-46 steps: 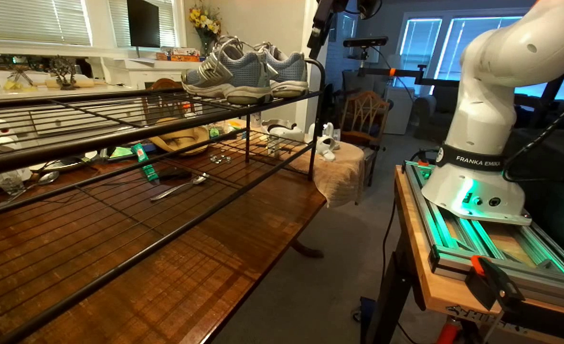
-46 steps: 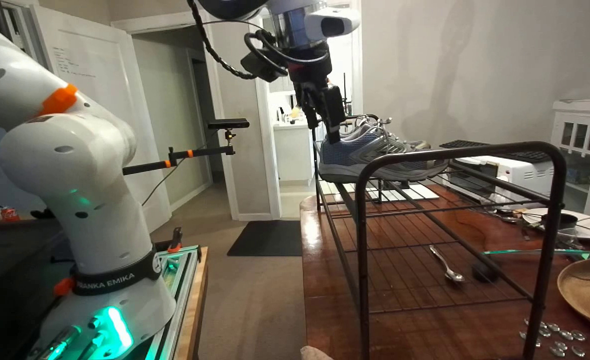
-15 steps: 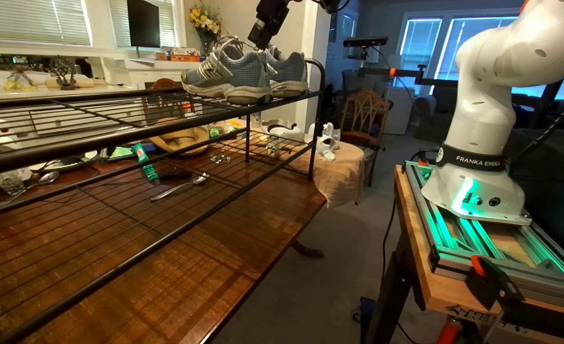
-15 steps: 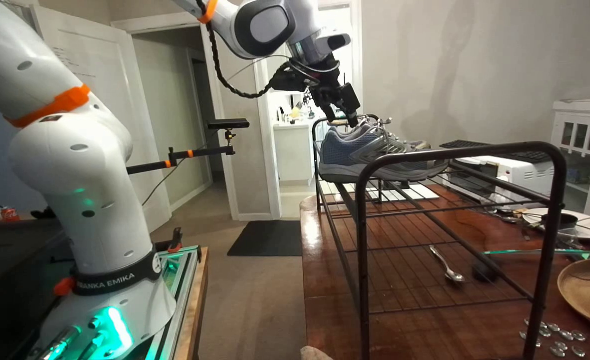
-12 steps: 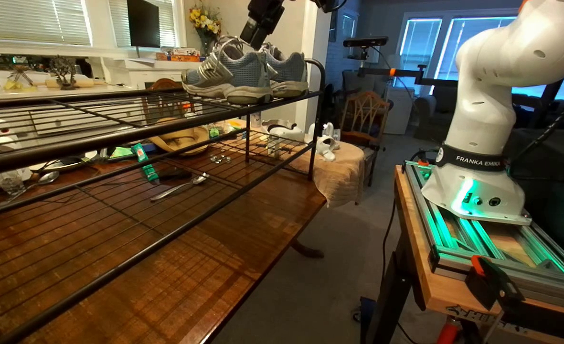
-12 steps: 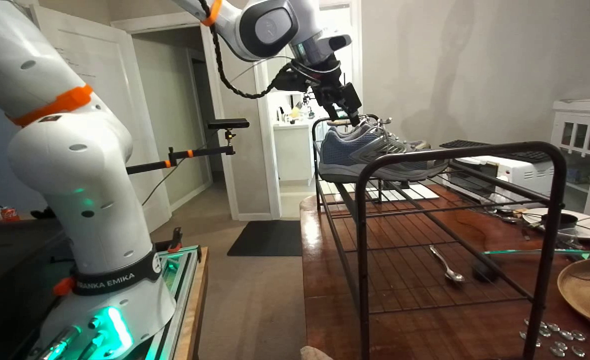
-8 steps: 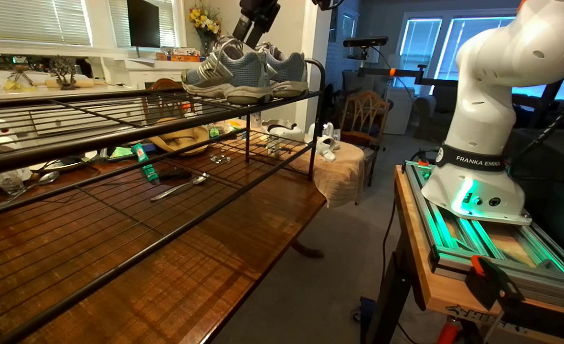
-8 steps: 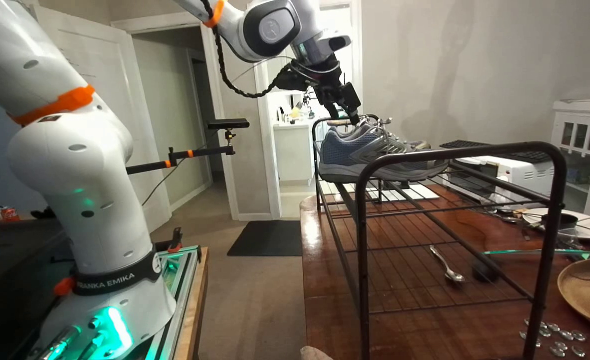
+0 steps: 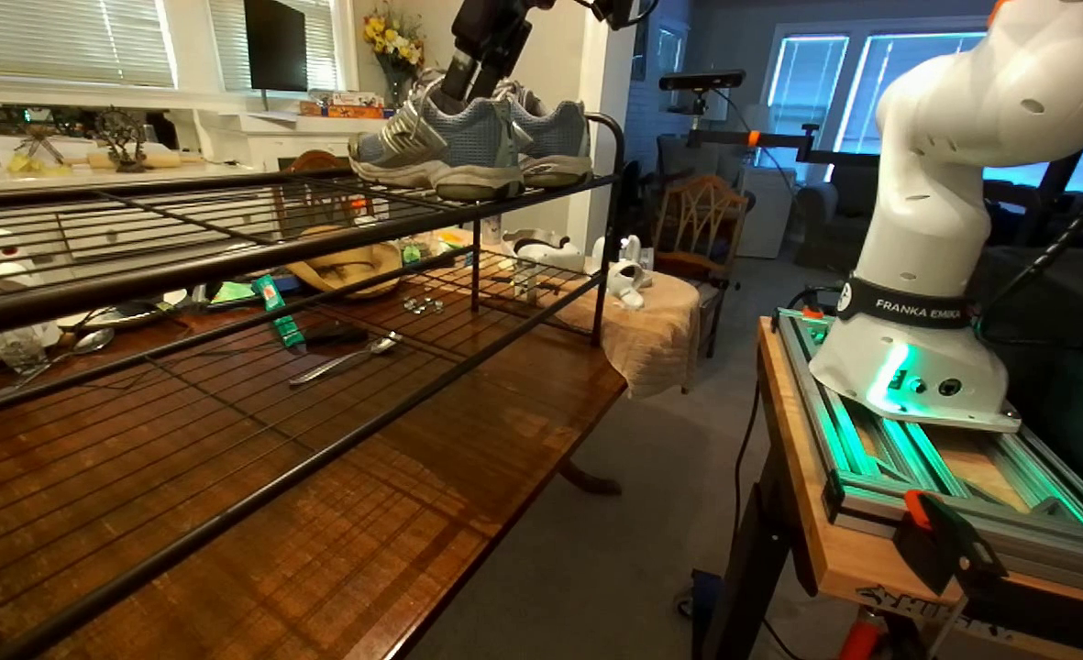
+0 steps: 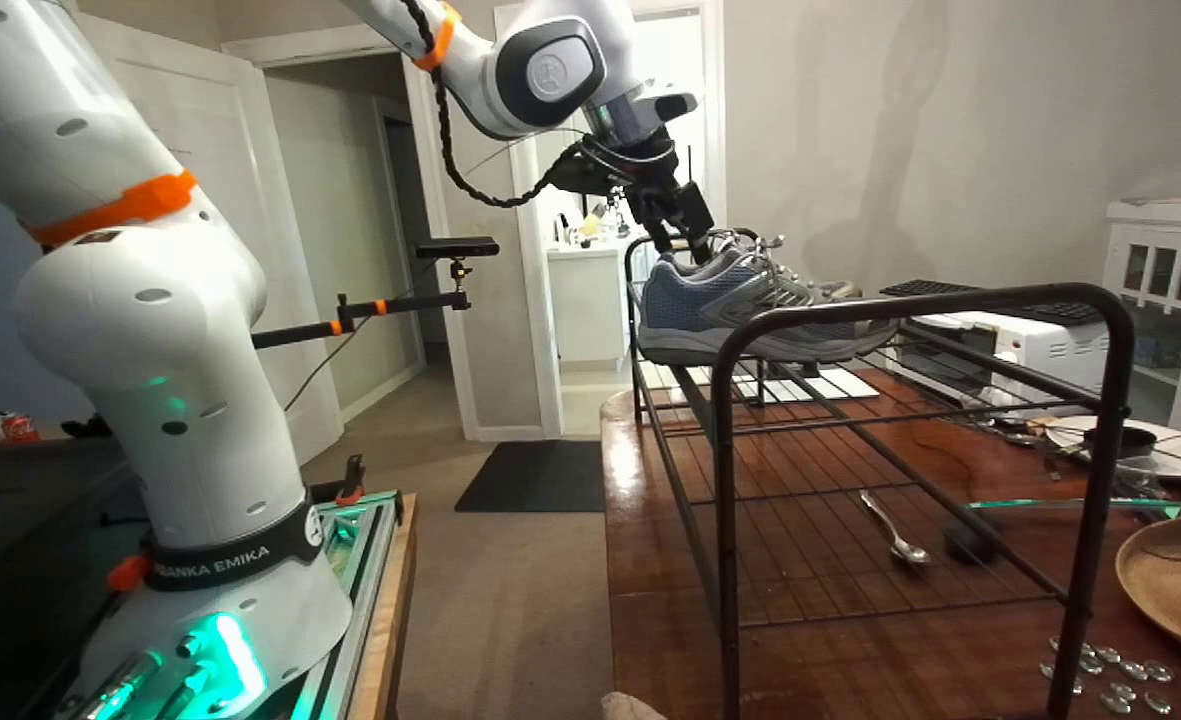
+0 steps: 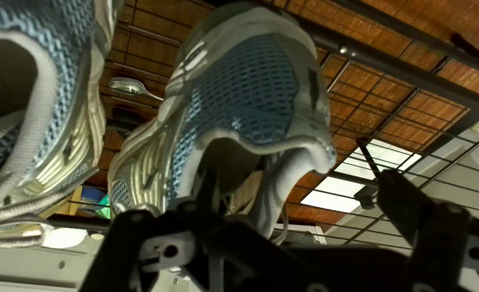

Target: Move the left shoe to the right

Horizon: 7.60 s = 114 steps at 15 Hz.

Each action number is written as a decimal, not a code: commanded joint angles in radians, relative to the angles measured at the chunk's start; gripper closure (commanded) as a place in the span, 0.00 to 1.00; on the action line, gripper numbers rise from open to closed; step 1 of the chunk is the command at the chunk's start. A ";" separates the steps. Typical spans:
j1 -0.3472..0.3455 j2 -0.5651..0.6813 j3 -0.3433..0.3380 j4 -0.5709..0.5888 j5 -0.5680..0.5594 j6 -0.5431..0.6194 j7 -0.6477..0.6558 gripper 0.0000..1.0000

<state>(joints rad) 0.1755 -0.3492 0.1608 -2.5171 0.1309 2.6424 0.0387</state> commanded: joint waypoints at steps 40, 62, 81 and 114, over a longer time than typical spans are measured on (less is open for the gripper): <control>-0.117 -0.044 -0.002 0.177 -0.237 0.044 0.020 0.97; -0.124 -0.338 -0.164 0.001 -0.196 -0.198 -0.114 0.97; -0.108 -0.442 -0.305 -0.127 -0.154 -0.295 -0.340 0.97; -0.189 -0.252 -0.196 0.035 -0.168 -0.272 -0.115 0.00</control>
<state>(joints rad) 0.0259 -0.6372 -0.0788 -2.5451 -0.0314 2.4478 -0.1720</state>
